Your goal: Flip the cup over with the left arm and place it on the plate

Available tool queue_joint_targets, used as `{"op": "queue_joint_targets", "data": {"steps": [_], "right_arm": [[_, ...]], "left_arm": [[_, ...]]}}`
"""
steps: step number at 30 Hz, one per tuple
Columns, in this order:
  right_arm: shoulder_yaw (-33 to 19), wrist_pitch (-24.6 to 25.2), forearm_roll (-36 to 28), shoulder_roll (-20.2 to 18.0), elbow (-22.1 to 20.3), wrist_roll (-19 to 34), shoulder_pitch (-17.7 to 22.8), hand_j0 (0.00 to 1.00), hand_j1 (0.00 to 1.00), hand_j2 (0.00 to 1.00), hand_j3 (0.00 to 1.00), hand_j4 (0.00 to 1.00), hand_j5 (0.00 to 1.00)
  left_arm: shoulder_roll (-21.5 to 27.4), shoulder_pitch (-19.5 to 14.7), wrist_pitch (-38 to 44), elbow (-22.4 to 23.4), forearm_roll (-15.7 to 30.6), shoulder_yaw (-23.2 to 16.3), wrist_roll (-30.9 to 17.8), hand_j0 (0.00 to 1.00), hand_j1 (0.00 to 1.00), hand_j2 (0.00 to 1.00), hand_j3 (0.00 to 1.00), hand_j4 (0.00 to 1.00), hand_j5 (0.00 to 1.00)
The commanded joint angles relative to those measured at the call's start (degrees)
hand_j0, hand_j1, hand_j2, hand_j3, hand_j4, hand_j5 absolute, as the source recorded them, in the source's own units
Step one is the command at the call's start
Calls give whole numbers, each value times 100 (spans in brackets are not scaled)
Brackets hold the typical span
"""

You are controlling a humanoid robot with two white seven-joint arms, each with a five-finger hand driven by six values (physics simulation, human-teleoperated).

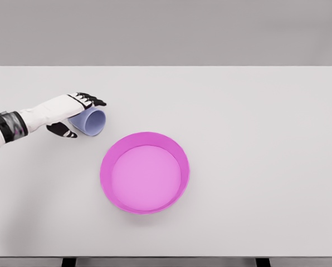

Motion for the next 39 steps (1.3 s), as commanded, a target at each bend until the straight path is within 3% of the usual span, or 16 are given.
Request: {"op": "queue_joint_targets", "data": {"steps": [1,18,39], "right_arm": [[0,0,0,0,0,2,0,100,100,100,100,100,100],[0,0,0,0,0,2,0,100,100,100,100,100,100],[0,0,0,0,0,-7,0,100,100,100,100,100,100]], "left_arm": [[-57,0,8,21,20,-5,-27,100,100,100,100,100,100],[-233,-97,8,224,-94,-5,-106,98,98,98,98,98,98],[-233,-105,8,294,-85,-32,-106,79,79,79,79,79,79]]}}
